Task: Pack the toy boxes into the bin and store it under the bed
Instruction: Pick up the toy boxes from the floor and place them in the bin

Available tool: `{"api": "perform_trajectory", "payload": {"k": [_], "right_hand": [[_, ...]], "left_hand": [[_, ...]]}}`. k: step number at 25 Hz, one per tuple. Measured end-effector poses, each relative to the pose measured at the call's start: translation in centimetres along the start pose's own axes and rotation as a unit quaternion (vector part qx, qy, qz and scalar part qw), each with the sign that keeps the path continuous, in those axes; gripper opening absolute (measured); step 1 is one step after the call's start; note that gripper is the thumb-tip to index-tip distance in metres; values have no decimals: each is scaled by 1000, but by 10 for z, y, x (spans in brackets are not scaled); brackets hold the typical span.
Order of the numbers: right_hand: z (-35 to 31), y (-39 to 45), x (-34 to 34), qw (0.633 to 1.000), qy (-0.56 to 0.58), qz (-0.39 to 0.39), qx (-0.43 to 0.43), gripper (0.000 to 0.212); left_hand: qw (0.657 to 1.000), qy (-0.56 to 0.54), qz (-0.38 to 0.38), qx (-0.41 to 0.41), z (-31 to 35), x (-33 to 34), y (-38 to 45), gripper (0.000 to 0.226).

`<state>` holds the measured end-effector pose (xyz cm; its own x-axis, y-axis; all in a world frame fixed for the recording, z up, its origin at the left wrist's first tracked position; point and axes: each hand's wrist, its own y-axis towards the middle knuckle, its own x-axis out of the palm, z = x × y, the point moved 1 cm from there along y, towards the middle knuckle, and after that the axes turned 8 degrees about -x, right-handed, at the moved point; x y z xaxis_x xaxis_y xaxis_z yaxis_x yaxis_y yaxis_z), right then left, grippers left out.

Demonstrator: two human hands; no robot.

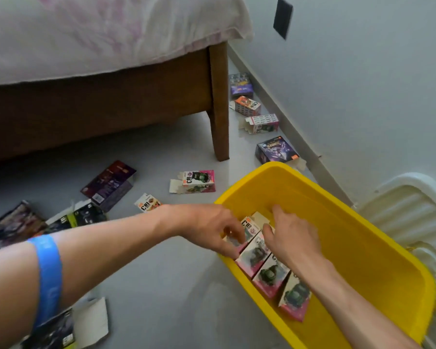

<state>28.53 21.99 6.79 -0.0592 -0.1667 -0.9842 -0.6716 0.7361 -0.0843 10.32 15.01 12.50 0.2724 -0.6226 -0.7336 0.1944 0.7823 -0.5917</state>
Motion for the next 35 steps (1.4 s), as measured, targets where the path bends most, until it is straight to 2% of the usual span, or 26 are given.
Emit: {"api": "perform_trajectory", "payload": {"k": [2,4,5,7,9,10,12,14,15,19,22,24,26,28,32,33,35], "right_hand": [[-36,18,-20,996,36,48,-58,29],[-71,37,-32,990,57,59,-118,29],[-90,48,-33,986,54,51,-152,31],[-115,69,-32,976,20,18,-218,34],[-145,91,-21,964,-16,-34,-264,38],[-158,101,-15,960,-24,-66,-272,39],[-186,120,-1,945,-57,-146,-287,42],[-215,135,16,913,-130,-202,-329,44],[-231,140,24,903,-155,-209,-340,44],[-302,131,75,913,-127,-217,-320,41],[-347,91,116,885,-92,-252,-381,41],[-357,80,128,863,-100,-257,-422,39],[-350,92,123,870,-81,-254,-415,40],[-332,106,113,889,-60,-256,-376,38],[-289,133,97,922,-41,-240,-300,32],[-279,140,95,933,-35,-225,-278,29],[-255,155,95,961,0,-178,-213,32]], "left_hand": [[993,-19,110,-48,-38,-23,-27,34],[969,-19,190,-156,-93,-25,-58,34],[955,-23,202,-215,-123,-16,-74,35],[939,-32,151,-306,-167,12,-95,40],[931,-38,85,-352,-206,45,-116,52],[927,-48,78,-363,-221,58,-123,56],[917,-72,94,-380,-248,79,-136,60],[913,-94,120,-380,-265,99,-149,53],[910,-107,133,-378,-271,108,-157,47],[887,-113,157,-419,-295,156,-204,42],[870,-123,159,-450,-307,195,-228,52],[873,-124,132,-453,-311,212,-231,59],[883,-119,100,-444,-309,219,-222,69],[887,-101,113,-435,-307,218,-208,66],[873,-136,114,-455,-316,203,-191,69],[866,-155,130,-457,-317,197,-189,63],[855,-180,219,-434,-306,183,-176,38]]}}
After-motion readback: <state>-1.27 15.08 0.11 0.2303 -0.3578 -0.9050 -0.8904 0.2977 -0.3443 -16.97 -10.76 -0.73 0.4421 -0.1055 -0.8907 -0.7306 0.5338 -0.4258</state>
